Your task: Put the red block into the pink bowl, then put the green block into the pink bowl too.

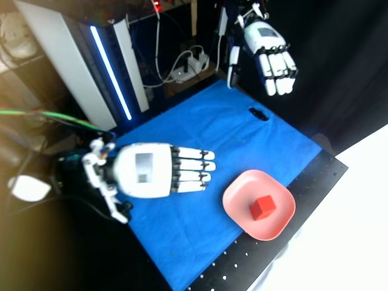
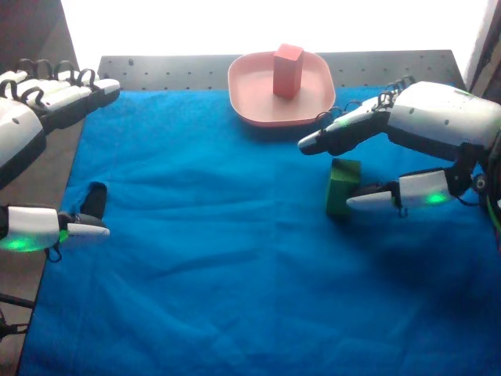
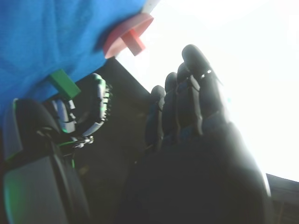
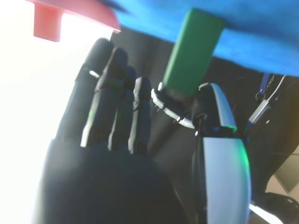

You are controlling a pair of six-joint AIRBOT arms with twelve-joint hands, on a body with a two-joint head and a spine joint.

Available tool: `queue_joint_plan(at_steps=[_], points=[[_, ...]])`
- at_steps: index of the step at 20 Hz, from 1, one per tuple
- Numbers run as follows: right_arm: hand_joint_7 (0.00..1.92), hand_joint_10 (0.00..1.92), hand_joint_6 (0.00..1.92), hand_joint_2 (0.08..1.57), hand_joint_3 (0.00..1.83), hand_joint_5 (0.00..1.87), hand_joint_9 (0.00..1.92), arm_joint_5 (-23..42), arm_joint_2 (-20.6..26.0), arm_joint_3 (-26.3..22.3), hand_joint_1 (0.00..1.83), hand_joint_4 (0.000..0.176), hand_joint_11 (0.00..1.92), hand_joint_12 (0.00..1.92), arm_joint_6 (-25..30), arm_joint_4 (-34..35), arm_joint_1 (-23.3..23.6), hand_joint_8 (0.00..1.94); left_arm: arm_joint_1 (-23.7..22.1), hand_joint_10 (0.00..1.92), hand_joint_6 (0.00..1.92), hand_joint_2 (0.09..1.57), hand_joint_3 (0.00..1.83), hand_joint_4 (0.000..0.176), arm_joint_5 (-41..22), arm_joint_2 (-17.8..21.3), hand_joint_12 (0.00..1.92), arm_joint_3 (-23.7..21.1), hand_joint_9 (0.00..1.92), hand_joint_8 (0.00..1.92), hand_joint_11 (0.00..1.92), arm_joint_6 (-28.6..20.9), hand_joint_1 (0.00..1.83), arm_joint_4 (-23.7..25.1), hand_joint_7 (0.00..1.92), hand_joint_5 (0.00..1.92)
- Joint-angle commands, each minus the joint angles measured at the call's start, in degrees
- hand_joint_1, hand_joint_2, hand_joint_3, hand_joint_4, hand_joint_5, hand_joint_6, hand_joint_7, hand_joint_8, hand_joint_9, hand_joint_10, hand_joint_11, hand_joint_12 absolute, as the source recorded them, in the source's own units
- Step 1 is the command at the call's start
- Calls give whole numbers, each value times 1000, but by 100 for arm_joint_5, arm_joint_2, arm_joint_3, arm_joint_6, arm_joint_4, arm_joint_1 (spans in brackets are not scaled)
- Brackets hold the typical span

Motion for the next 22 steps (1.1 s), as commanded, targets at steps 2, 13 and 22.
queue_joint_plan(at_steps=[2, 13, 22], points=[[839, 262, 1, 1080, 1, 703, 1004, 338, -92, 88, 1004, 0, 750, 1146, 35, 225, 133, 4, -47, 0, 0, 844, 5, 7, -738, -24, 1015, 5, 117, 0, 0, -7, 926, 40, 131, 155], [973, 1753, 1211, 1195, 0, 834, 1131, 275, -143, 118, 1077, 0, 1183, 1902, 35, 184, 167, 1523, -48, 8, 2, 861, 3, 22, -762, -91, 805, 40, 109, 6, 0, -8, 928, -16, 137, 117], [1066, 1920, 1081, 1154, 1, 907, 1235, 276, -144, 232, 1136, 0, 1292, 1921, 36, 415, 280, 1850, -48, 10, 2, 858, 0, 51, -743, -132, 856, 57, 113, 2, 0, -8, 952, -56, 136, 116]])
